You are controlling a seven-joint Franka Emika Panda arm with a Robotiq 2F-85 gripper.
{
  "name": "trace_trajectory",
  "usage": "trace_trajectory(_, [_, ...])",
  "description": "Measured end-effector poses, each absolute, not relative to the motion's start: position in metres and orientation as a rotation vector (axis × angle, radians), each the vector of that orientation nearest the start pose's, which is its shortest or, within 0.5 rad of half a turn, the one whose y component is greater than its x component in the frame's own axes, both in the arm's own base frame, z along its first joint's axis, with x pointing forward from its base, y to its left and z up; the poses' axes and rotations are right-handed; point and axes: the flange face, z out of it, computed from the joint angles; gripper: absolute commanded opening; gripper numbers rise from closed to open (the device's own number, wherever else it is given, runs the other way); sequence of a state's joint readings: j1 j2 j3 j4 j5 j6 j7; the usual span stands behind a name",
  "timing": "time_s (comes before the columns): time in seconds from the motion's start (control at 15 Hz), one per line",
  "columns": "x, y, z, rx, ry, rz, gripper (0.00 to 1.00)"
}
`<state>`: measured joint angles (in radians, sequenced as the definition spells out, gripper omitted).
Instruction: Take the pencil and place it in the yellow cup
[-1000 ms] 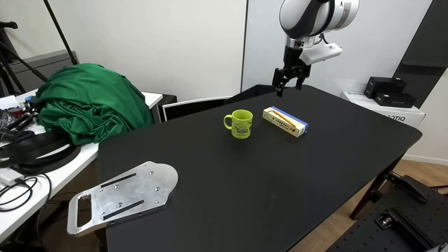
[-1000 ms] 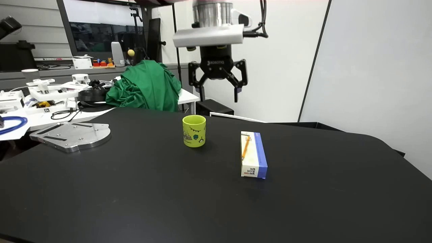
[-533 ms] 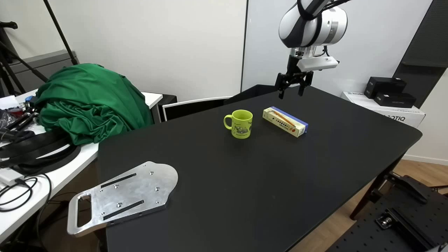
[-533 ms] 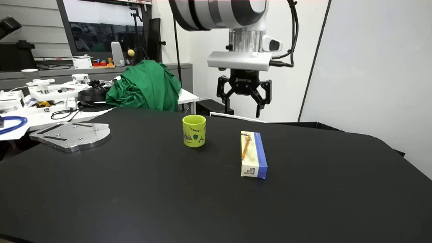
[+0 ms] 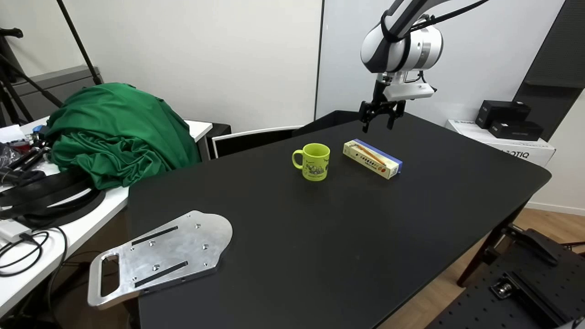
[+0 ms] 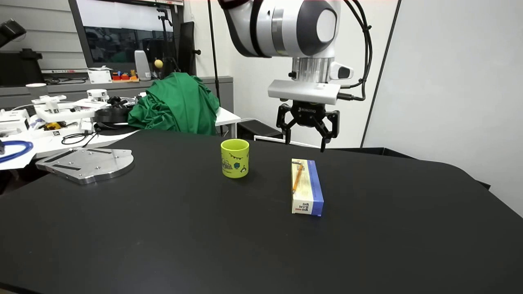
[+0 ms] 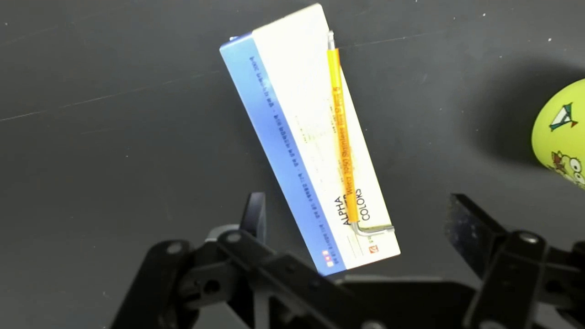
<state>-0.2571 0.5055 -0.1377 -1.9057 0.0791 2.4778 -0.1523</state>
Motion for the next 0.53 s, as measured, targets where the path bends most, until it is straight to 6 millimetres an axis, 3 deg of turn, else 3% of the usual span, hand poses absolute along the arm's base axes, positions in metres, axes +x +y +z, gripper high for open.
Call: trace_trajectory(0.53, [0.5928,-0.2426,0.2384,-3.143,0.458,-0.132,1.0])
